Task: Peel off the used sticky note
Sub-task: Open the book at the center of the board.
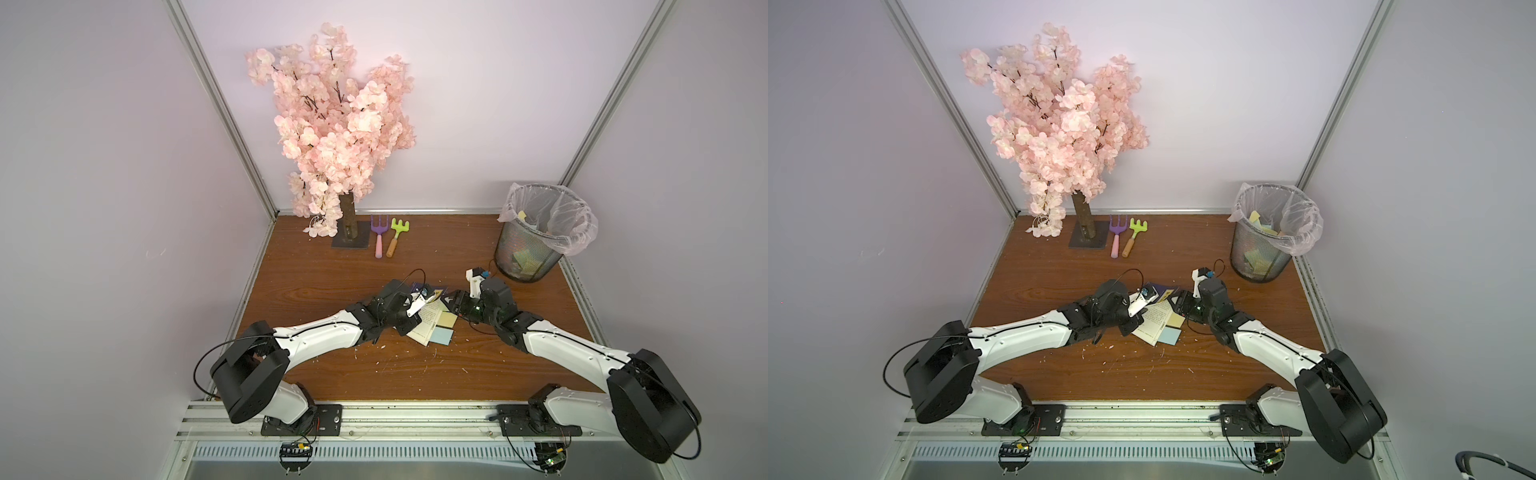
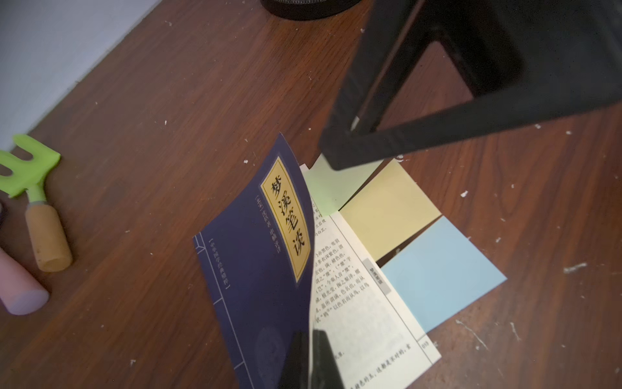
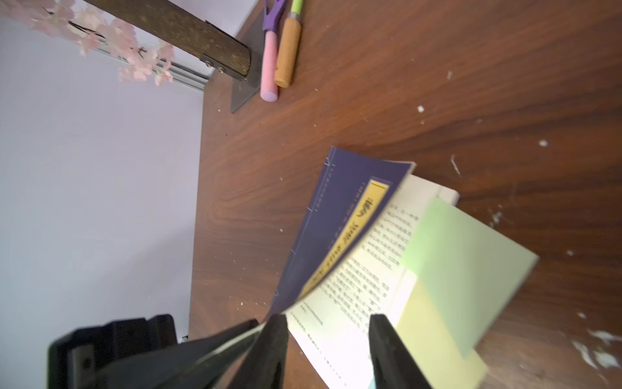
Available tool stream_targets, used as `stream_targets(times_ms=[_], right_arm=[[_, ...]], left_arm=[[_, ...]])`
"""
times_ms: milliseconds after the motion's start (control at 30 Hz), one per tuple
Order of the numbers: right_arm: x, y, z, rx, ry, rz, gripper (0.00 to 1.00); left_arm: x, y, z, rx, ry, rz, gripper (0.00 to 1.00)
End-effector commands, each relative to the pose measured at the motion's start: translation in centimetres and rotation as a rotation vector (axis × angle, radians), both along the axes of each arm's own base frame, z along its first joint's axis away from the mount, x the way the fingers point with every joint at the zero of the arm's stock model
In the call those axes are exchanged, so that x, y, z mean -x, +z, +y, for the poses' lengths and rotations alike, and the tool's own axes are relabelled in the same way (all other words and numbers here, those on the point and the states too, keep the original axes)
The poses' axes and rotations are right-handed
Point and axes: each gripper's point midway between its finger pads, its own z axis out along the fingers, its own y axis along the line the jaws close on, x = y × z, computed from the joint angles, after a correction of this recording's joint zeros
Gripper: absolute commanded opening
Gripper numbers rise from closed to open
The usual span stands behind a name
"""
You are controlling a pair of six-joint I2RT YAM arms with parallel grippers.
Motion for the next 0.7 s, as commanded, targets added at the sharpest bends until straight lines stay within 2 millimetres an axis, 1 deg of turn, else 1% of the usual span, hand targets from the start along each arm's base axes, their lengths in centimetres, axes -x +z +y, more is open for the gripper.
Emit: stream_targets(times_ms=[0,133,167,300,333,433,467,600,667], right_arm=[[-0.3,0.9,-0.1,0.007,-0.046,-0.054,0.42],[0.0,-0.1,1.1,0.044,-0.018,-0.046,0.38],[0.0,-0.4,1.6,0.052,-0.008,-0.044,0.36],[-0.3,-1.6,3.9,0.086,0.038,-0.032,0.29],[-0.3,-2.0,4.8,0.099,0.059,-0.027,0.26],[-0.5,-2.8,6.6,0.12,0.088,-0.023,0.18],[-0.6,-2.7,7.3,0.115,0.099,-0.03,0.16],[-0.6,-3.9,9.4,0.14,0.138,-0.027,0.14],[-0.8,-4.9,9.8,0.158,0.145,-0.009,0.12]], left_arm=[[0.6,-0.2,0.3,0.107,0.017,0.133,0.02],[0.0,-0.8,1.5,0.161,0.06,0.172,0.02],[-0.3,-0.7,1.7,0.173,0.072,0.174,0.02],[-1.1,-0.7,2.7,0.214,0.109,0.201,0.02],[-1.3,-0.7,3.0,0.224,0.121,0.202,0.02],[-1.7,-0.5,3.5,0.248,0.132,0.197,0.02],[-1.7,-0.5,3.5,0.251,0.133,0.195,0.02],[-1.8,-0.4,3.6,0.255,0.131,0.192,0.02],[-1.8,-0.3,3.6,0.261,0.134,0.194,0.02]])
